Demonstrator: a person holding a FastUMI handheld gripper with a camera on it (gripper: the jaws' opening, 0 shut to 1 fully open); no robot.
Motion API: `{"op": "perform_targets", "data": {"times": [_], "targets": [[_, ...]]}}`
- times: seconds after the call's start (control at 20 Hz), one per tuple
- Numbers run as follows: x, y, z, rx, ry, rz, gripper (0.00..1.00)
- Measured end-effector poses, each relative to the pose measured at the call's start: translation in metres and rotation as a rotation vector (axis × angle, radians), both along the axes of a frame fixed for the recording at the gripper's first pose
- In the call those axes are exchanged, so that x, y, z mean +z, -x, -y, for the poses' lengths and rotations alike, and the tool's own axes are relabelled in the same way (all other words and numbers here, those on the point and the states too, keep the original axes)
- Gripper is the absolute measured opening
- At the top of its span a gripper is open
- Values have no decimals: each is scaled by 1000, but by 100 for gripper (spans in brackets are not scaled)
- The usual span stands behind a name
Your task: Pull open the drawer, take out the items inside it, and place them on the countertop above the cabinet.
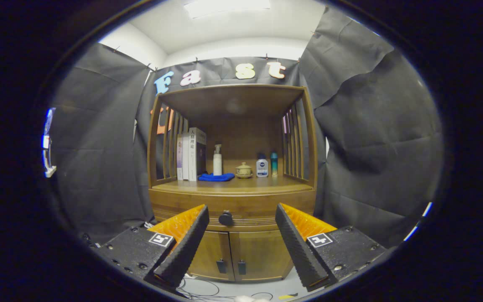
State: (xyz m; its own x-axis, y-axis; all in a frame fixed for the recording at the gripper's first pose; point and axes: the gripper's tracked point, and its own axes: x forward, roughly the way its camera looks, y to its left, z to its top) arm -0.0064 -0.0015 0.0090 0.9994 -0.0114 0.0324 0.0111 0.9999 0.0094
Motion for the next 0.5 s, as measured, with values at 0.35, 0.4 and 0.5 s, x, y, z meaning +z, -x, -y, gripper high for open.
{"op": "perform_targets", "data": {"times": [0.35,0.4,0.5], "targets": [[-6,-2,-5,5,20,-3,100],[-9,-4,-7,8,23,-7,100],[-15,-7,-9,10,30,-9,100]]}}
